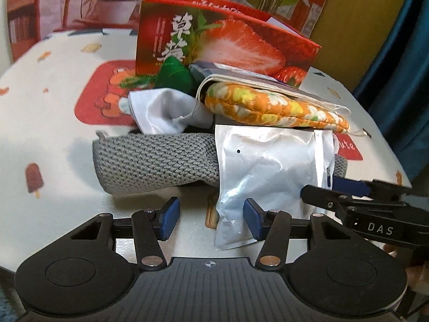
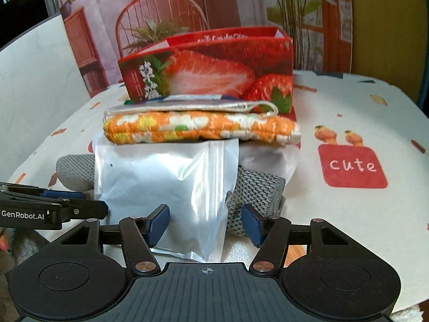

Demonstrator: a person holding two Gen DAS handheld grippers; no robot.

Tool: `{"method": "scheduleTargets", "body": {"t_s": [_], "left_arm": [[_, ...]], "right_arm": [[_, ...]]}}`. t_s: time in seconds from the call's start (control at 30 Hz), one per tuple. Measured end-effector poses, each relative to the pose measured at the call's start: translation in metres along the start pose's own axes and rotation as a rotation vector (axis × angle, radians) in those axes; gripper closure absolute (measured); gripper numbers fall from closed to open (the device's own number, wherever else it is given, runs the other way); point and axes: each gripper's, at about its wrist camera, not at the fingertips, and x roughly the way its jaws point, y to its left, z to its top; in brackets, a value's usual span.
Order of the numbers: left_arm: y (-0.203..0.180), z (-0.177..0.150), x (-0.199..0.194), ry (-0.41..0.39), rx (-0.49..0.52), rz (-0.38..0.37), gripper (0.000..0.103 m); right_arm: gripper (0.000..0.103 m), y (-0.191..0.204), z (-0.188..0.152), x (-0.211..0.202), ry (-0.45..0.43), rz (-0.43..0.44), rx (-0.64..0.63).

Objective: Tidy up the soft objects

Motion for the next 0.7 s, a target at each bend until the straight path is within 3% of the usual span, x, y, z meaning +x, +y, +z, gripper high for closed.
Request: {"method": "scheduleTargets", "body": {"t_s": [0.3,0.5,0.57,0.63,0.7], "left_arm": [[-0.002,0.008,0.018,-0.016,-0.007,-0.071,0.048],[-0.003,0.008,0.024,-0.029,0.000,-0.079,0.048],[-0.004,0.007,0.024,-0.029,0.003,-0.087,0.052],[-0.004,0.008,0.024,-0.020,0.002,-0.125,0.063],[-0.008,0.007,0.023,-0.022,0.025,-0.119,0.063]], "right_arm": [[0.045,-0.005,0.000,0.013,-0.008,0.046,0.008],[0.044,-0.007,-0.001,0.015,-0.018,0.064,0.009],[0.044,-0.007,-0.001,0.016,-0.019,0.063,0.007],[0.045,-0.006,-0.001,0.015,-0.016,0.065,0.008],[0.049,-0.007,-0.001,0.015,-0.013,0.083,0.016]]}}
